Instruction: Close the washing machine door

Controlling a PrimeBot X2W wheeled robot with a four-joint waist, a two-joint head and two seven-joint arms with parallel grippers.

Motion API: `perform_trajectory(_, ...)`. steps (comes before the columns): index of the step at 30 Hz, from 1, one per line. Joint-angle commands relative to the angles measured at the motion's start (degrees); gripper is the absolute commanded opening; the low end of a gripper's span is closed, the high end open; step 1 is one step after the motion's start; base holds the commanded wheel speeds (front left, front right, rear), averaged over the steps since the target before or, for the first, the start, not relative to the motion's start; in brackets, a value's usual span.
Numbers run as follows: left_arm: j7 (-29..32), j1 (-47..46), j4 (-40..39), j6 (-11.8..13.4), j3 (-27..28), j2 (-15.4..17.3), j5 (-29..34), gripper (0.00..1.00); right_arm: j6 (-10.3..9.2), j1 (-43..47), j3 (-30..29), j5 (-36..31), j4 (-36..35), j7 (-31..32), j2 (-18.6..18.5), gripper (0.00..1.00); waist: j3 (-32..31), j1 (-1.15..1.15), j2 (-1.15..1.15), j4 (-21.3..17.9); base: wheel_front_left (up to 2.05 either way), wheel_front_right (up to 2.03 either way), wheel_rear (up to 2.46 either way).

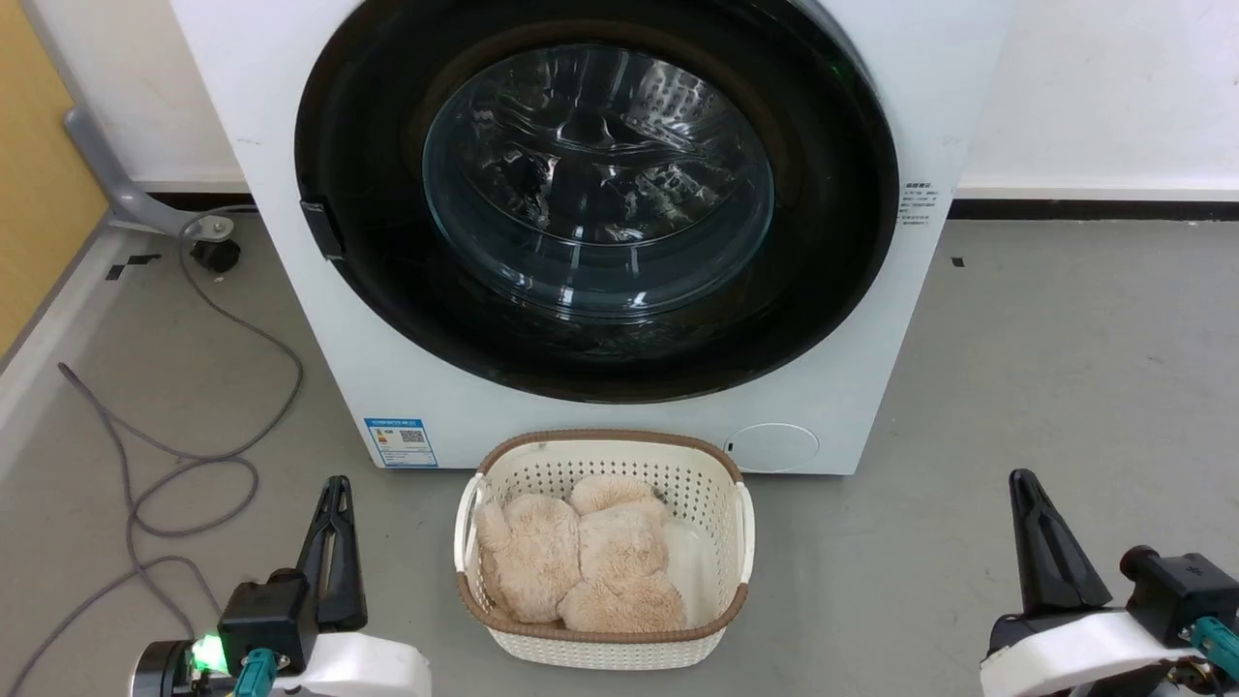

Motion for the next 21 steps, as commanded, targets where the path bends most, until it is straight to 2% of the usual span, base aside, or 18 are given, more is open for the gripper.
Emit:
perform_trajectory(1, 0.28, -0.28, -0.22, -0.15, -0.02, 0.02, 0.27, 0.00, -0.01, 0.26, 0.17, -0.16, -0.45, 0.31, 0.06, 0.00, 0.02, 0.00, 0.00, 0.05, 0.00, 0.00, 0.00)
perform_trajectory(21, 2.62, -0.54, -0.59, -1.09, -0.02, 0.02, 0.56, 0.00, -0.02, 0.47, 0.97, -1.93, -2.09, 2.67, 0.10, 0.00, 0.25, 0.00, 0.00, 0.83, 0.00, 0.00, 0.00)
